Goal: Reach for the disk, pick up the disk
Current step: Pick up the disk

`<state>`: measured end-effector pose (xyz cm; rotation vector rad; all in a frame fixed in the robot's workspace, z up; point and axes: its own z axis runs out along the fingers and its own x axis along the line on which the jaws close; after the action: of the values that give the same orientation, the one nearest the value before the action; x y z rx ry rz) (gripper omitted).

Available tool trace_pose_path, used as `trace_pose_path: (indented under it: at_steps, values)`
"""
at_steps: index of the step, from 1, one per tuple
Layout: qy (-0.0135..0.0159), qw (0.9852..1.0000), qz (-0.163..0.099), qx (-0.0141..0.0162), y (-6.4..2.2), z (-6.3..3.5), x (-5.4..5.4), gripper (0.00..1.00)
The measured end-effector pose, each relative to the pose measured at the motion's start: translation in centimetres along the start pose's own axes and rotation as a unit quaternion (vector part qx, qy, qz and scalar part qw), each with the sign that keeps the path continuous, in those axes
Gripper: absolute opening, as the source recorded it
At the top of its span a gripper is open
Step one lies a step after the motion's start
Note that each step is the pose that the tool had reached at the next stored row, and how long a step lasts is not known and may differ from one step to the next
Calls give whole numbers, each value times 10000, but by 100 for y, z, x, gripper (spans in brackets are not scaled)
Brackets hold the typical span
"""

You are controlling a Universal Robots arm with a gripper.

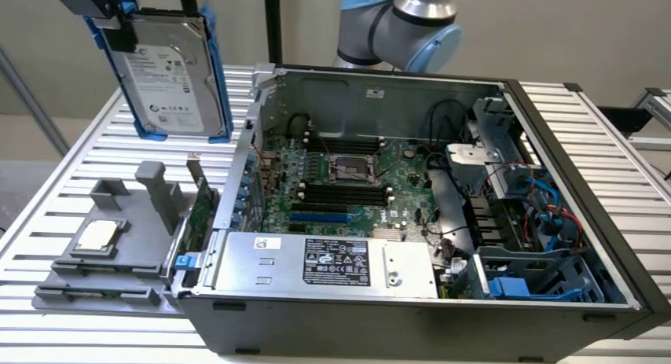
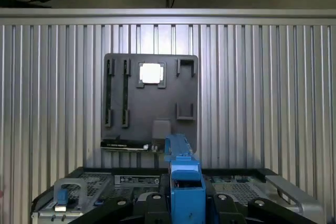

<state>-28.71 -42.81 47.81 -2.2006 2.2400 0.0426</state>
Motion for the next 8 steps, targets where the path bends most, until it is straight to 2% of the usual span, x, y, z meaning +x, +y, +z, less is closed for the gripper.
trace_pose_path:
  at_steps: [6, 8]
  values:
    - [-3, 10000, 0, -22, -218, -61, 79, 33]
    - [-3, 10000, 1, -38, -288, -81, 101, 33]
